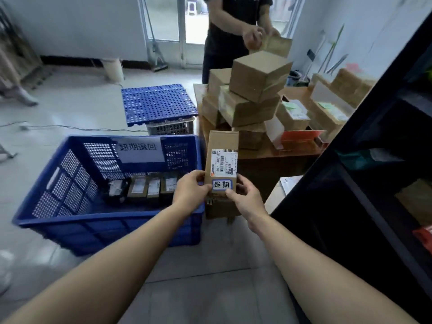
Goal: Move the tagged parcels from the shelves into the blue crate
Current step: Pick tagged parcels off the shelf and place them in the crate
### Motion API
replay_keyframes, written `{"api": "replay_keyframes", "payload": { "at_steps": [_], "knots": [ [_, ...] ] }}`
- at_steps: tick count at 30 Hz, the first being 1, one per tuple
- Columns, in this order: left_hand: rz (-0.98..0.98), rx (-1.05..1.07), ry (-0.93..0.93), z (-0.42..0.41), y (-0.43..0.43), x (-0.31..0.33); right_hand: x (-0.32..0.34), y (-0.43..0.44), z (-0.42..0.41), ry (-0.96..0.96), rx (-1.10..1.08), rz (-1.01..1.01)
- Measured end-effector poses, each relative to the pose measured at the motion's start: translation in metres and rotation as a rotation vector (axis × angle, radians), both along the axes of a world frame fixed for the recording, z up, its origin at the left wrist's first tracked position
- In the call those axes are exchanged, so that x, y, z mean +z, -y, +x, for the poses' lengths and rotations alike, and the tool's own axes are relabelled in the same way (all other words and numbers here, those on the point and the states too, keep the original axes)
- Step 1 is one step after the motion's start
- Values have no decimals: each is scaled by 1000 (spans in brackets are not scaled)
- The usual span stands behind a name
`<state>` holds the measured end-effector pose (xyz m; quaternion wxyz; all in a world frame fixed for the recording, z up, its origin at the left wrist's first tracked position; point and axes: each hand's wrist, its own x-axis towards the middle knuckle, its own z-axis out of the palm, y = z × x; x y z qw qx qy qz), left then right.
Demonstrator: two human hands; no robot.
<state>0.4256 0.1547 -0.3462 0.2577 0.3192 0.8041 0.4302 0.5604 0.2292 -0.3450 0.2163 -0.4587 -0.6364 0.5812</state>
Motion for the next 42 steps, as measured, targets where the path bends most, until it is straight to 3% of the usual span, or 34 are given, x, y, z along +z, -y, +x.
{"api": "replay_keyframes", "payload": {
  "at_steps": [16, 32, 42],
  "knots": [
    [-131, 199, -6, -205, 165, -25, -26, 137, -224, 37, 239, -126],
    [-253, 372, 91, -412, 173, -94, -98, 118, -455, 222, 475, -128],
    [-348, 346, 163, -523, 176, -162, -160, 127, -565, 358, 462, -169]
  ]
}}
